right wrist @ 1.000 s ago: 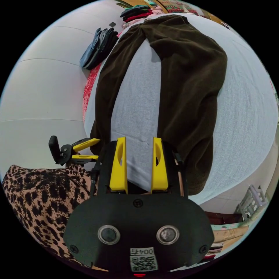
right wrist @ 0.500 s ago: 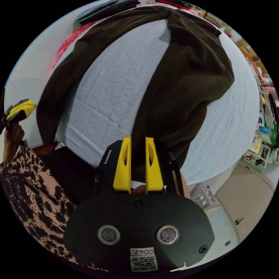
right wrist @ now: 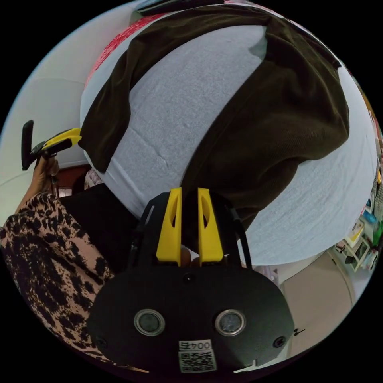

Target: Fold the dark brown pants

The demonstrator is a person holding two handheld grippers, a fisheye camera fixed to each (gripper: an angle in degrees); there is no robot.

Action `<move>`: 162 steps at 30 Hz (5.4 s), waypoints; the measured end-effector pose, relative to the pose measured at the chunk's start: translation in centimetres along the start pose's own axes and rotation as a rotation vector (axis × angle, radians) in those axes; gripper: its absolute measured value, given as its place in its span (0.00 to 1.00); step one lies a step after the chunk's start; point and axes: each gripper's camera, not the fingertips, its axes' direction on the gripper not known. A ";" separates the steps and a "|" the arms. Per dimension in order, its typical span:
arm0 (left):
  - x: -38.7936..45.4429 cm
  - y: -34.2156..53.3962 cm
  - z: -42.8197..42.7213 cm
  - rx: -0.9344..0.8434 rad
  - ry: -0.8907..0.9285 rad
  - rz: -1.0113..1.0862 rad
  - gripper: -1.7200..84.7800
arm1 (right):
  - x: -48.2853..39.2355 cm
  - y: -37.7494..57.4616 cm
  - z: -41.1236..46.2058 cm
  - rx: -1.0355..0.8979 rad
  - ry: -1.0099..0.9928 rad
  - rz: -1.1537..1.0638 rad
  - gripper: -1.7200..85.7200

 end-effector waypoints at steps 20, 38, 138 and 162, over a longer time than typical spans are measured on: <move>-14.9 3.5 -15.7 0.480 0.537 -0.512 0.05 | -4.2 -4.2 7.3 -0.194 0.034 -0.262 0.09; -22.1 6.1 -13.8 0.211 0.340 -0.281 0.15 | -7.4 -5.4 11.4 -0.262 0.103 -0.070 0.09; -14.4 -6.9 -17.9 -0.139 0.415 0.124 0.09 | -7.0 11.6 4.3 0.192 0.109 0.301 0.10; -11.4 -7.7 -19.6 -0.145 0.347 0.150 0.05 | -26.4 10.7 2.9 0.319 0.200 0.079 0.08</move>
